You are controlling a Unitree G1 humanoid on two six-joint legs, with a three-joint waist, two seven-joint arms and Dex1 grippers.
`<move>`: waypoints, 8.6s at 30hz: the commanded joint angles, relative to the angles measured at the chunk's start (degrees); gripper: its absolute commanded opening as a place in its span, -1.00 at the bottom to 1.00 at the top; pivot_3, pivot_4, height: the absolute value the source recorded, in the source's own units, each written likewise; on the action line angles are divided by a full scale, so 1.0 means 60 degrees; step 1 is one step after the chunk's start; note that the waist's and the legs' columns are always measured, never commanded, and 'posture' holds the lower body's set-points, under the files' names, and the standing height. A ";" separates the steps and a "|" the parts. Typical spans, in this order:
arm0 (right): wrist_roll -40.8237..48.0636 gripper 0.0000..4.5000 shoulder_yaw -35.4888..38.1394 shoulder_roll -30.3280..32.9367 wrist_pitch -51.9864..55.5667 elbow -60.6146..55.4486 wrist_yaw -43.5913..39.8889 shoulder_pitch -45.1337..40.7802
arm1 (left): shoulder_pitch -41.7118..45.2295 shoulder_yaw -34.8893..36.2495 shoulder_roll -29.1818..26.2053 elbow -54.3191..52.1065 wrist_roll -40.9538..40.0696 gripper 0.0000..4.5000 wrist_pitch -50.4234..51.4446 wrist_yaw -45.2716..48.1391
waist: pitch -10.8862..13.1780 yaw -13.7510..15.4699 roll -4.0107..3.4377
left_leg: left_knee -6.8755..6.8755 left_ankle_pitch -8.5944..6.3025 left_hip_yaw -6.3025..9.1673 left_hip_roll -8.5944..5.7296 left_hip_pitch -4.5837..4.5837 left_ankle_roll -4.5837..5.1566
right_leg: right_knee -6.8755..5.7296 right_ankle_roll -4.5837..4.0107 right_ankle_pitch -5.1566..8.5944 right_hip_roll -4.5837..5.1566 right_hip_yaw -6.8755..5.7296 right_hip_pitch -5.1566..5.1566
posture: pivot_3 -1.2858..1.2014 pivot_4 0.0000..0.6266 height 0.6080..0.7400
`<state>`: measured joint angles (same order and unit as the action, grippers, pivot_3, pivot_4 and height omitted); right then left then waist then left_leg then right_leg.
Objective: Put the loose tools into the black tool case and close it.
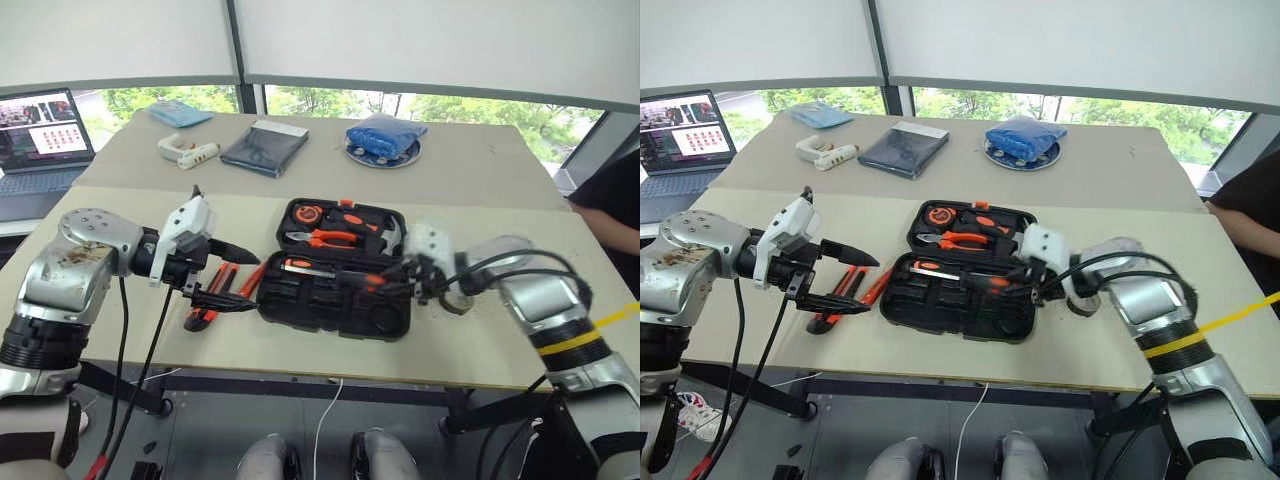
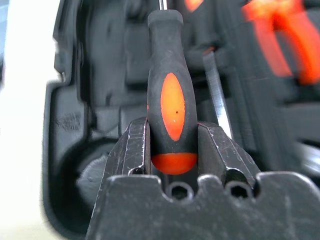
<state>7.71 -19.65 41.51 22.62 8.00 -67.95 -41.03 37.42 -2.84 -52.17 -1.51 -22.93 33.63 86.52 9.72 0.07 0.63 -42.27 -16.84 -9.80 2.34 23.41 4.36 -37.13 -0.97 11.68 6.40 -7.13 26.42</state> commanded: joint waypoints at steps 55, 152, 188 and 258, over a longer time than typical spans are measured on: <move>-0.0409 -0.98 0.0900 -0.2308 0.1362 0.0402 0.1188 -0.1054 | -0.0111 0.0057 0.0021 0.0597 0.0304 1.00 -0.1142 -0.0762 | -0.0013 -0.0195 0.0013 | 0.0022 0.0003 -0.0010 0.0016 -0.0033 -0.0009 | -0.0011 -0.0024 -0.0004 -0.0030 0.0011 -0.0007 | 0.03 -0.52 0.67; 0.6436 1.00 0.4309 0.0550 0.4874 -0.7825 0.4168 0.3807 | 0.3690 -0.2572 0.1135 0.3618 0.1716 -0.81 -0.0390 -0.2450 | -0.0011 0.0140 0.0091 | 0.0089 0.0027 0.0013 0.0029 -0.0024 -0.0070 | 0.0010 -0.0073 -0.0012 -0.0033 -0.0010 0.0007 | 0.03 -0.52 0.67; 0.6994 1.00 0.4817 0.0587 0.4957 -0.8360 0.5449 0.4559 | 0.5383 -0.4579 0.3671 0.7409 0.4082 0.56 -0.4379 0.0997 | -0.0010 0.0074 0.0100 | 0.0056 -0.0015 0.0015 0.0022 -0.0001 0.0012 | 0.0023 -0.0034 -0.0006 -0.0031 -0.0006 0.0005 | 0.03 -0.52 0.67; 0.6753 1.00 0.4331 0.0199 0.4824 -0.8363 0.5771 0.4950 | 0.4131 -0.2303 0.4195 1.0503 0.4829 -0.97 -0.4033 0.0934 | -0.0028 -0.0174 0.0107 | 0.0007 -0.0036 0.0012 0.0021 -0.0021 0.0044 | 0.0015 -0.0037 -0.0024 -0.0027 0.0011 -0.0018 | 0.03 -0.52 0.67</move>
<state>48.06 5.12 42.35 52.87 -40.27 -33.51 -11.13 65.15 -14.73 -25.92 62.04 4.28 10.20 90.22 9.55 -0.97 1.27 -42.20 -17.06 -9.73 2.47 23.27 4.61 -37.05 -1.24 11.51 6.23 -7.06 26.31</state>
